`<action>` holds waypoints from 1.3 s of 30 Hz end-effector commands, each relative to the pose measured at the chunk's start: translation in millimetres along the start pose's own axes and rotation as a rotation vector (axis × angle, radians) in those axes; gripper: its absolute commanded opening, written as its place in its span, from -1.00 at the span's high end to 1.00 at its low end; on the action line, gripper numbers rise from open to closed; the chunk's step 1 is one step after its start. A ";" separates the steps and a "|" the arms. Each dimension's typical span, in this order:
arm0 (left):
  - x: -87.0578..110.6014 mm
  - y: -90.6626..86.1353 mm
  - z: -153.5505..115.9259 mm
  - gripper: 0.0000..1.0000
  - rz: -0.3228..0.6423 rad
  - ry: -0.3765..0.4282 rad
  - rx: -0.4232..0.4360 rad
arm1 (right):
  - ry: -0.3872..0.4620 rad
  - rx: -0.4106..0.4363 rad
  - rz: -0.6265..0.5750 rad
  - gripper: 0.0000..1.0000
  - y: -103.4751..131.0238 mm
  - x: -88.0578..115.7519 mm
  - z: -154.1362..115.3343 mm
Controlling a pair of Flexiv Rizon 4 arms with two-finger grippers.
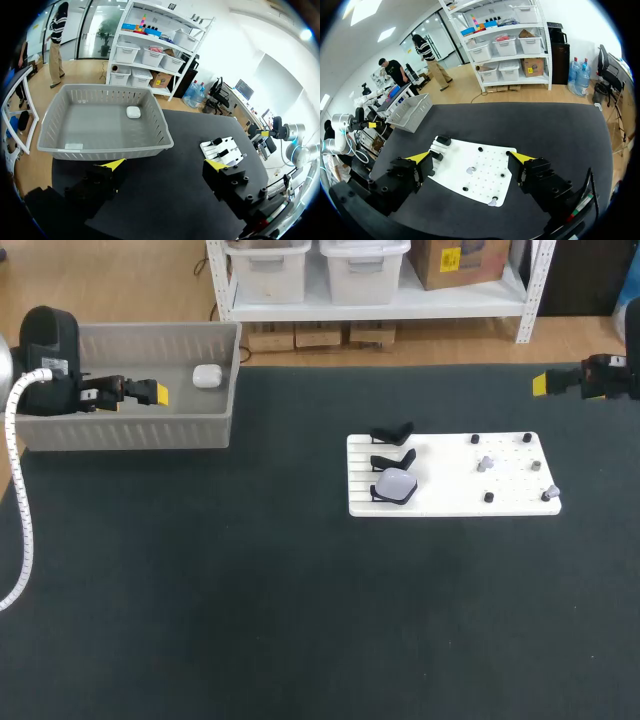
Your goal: Pick up each earbud case from the left stands, insert the matching earbuds, close the lid, and place the case in the box.
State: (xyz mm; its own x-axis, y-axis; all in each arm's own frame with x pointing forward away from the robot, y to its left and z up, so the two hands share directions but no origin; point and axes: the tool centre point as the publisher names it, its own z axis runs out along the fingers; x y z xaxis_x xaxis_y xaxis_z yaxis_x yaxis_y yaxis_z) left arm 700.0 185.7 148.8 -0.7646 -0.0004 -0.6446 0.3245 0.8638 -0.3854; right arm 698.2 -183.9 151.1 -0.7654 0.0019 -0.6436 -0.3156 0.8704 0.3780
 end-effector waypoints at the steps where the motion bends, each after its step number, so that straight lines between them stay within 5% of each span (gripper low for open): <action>1: -1.0 -1.5 -0.3 -1.00 -0.002 0.005 -0.007 | 0.001 -0.005 -0.001 -1.00 -1.1 -0.2 0.5; 24: -1.0 -1.5 -0.3 -1.00 -0.002 0.005 -0.007 | 0.001 -0.005 -0.001 -1.00 -1.1 -0.2 0.5; 33: -5.4 -32.0 -11.2 -1.00 0.357 -0.138 0.356 | 0.001 -0.005 -0.001 -1.00 -1.1 -0.2 0.5; 39: -4.8 -52.8 -3.7 -1.00 0.558 -0.109 0.488 | 0.001 -0.005 -0.001 -1.00 -1.1 -0.2 0.5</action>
State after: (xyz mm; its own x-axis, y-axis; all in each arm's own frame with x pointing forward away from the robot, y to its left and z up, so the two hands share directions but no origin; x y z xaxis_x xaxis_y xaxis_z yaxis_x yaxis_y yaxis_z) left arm 685.4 140.2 177.9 -0.6002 0.2430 -0.7621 0.6156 0.7487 -0.2460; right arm 698.3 -183.8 151.2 -0.7654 0.0019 -0.6435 -0.3156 0.8704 0.3779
